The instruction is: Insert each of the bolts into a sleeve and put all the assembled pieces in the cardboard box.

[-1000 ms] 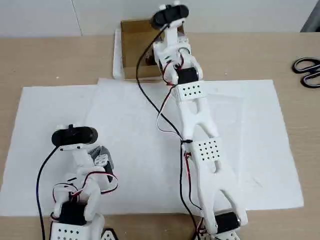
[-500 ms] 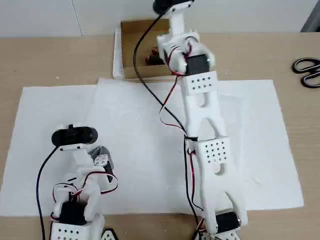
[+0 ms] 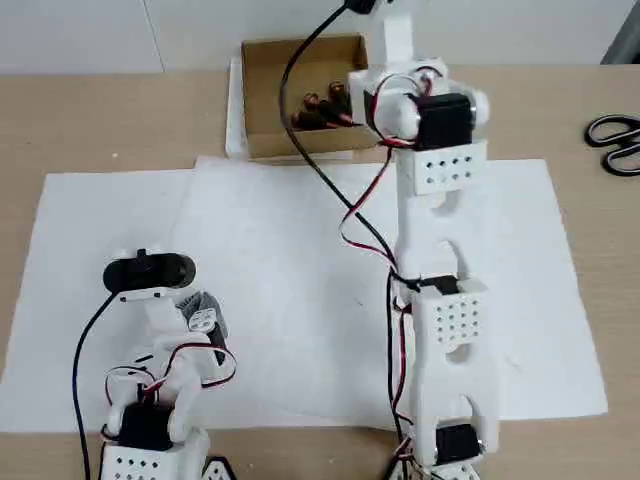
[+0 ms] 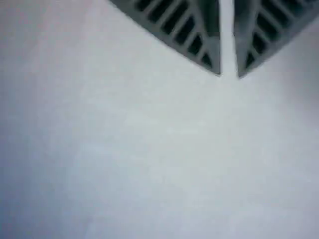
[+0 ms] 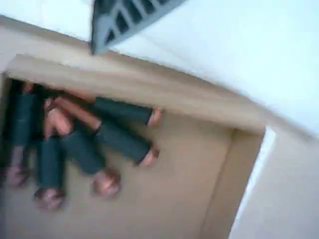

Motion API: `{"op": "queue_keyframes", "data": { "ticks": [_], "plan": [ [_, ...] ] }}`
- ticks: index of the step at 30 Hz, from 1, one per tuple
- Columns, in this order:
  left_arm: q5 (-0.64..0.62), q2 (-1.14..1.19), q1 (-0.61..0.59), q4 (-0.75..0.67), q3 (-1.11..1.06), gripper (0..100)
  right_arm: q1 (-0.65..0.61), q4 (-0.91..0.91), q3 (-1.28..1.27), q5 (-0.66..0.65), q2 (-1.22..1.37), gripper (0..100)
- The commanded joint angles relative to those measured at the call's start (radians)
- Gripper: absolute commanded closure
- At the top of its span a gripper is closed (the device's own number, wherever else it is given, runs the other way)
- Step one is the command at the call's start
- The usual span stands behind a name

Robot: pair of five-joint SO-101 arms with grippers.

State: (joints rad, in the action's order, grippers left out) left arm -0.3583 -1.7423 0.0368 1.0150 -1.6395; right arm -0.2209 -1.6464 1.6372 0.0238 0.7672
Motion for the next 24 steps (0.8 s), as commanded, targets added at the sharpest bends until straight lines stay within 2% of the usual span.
{"op": "queue_keyframes", "data": {
  "ticks": [1, 10, 18, 24],
  "plan": [
    [-0.008, -0.009, -0.005, -0.028, 0.005, 99, 0.013, -0.021, 0.048, 0.017, -0.111, 80.1],
    [-0.008, -0.009, -0.005, -0.028, 0.005, 99, 0.013, -0.036, 0.046, 0.017, -0.249, 80.2],
    [-0.008, -0.009, -0.005, -0.028, 0.005, 99, 0.013, -0.038, 0.006, 0.015, -0.398, 88.9],
    [-0.008, -0.009, -0.005, -0.028, 0.005, 99, 0.013, -0.038, -0.138, 0.015, -0.579, 89.4]
  ]
}}
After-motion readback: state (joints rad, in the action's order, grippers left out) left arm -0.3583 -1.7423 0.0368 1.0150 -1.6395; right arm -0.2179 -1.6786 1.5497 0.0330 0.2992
